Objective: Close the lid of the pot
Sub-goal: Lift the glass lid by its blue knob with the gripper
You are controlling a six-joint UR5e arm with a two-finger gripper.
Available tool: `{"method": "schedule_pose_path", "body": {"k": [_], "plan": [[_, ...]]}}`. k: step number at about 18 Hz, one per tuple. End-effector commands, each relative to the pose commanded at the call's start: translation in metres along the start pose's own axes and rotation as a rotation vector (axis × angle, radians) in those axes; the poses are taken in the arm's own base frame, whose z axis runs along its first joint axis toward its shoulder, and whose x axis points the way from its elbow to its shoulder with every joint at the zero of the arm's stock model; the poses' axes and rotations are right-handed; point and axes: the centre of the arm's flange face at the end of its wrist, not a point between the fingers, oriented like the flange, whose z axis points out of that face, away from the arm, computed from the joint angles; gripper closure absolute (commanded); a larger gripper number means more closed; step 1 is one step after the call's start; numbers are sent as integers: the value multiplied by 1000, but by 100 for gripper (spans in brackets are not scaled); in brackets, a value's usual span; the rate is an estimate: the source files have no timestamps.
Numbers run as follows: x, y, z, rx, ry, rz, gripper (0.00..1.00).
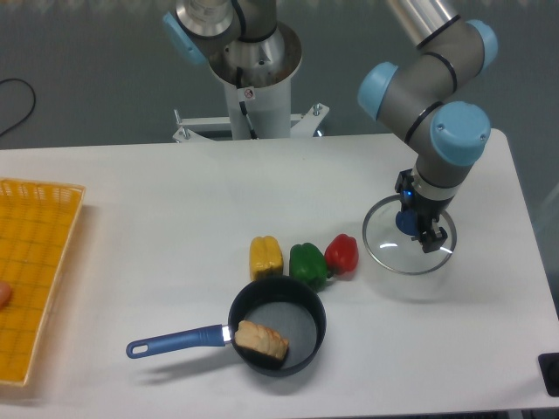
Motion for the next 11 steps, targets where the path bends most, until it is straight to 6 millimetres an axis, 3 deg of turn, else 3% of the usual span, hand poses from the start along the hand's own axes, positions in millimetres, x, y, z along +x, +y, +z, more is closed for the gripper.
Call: {"method": "schedule_pose_path", "body": {"k": [6, 11], "plan": [[0, -27, -16, 0, -3, -43, 41], [-2, -52, -17, 3, 4, -71, 41]]}}
